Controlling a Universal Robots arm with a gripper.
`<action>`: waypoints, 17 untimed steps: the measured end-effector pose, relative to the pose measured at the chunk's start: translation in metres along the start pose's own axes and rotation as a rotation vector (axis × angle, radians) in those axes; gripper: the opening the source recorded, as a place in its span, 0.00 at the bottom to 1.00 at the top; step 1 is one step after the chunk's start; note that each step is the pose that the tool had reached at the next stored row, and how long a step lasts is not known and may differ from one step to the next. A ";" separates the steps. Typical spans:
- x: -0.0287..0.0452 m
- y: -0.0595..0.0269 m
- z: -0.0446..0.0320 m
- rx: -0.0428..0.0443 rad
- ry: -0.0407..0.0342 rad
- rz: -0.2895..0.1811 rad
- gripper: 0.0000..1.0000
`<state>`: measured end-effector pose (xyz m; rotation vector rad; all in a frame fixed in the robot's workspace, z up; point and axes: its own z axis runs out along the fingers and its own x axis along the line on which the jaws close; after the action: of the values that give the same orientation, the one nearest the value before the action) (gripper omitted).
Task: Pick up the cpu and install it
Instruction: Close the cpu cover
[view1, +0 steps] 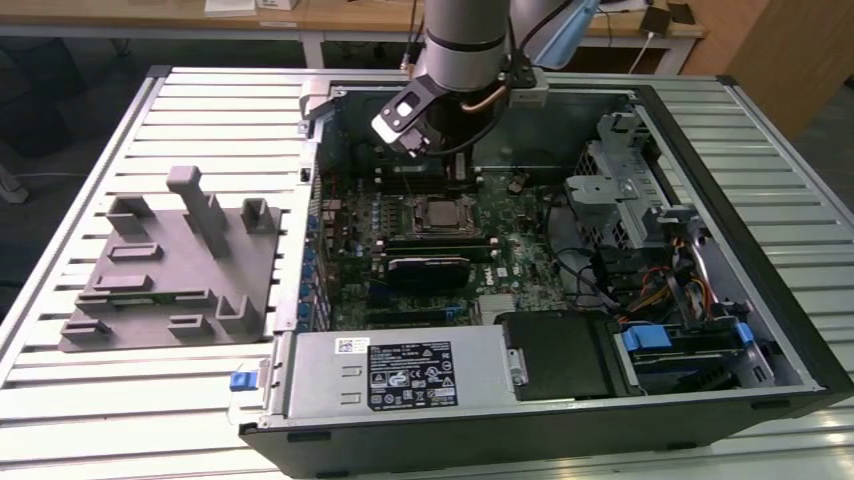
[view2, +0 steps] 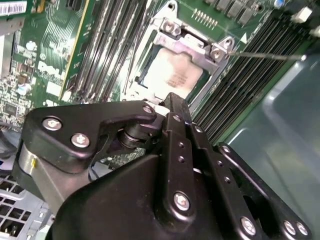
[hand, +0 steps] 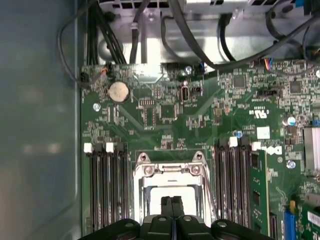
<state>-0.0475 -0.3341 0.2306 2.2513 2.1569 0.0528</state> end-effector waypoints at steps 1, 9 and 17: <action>-0.0001 -0.0018 0.0004 0.0000 0.0000 0.000 0.11; -0.0012 -0.0083 0.0034 0.0001 -0.0001 0.000 0.11; -0.0011 -0.0084 0.0039 0.0007 0.0030 -0.078 0.11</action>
<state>-0.0558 -0.3349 0.2264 2.1667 2.2436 0.0540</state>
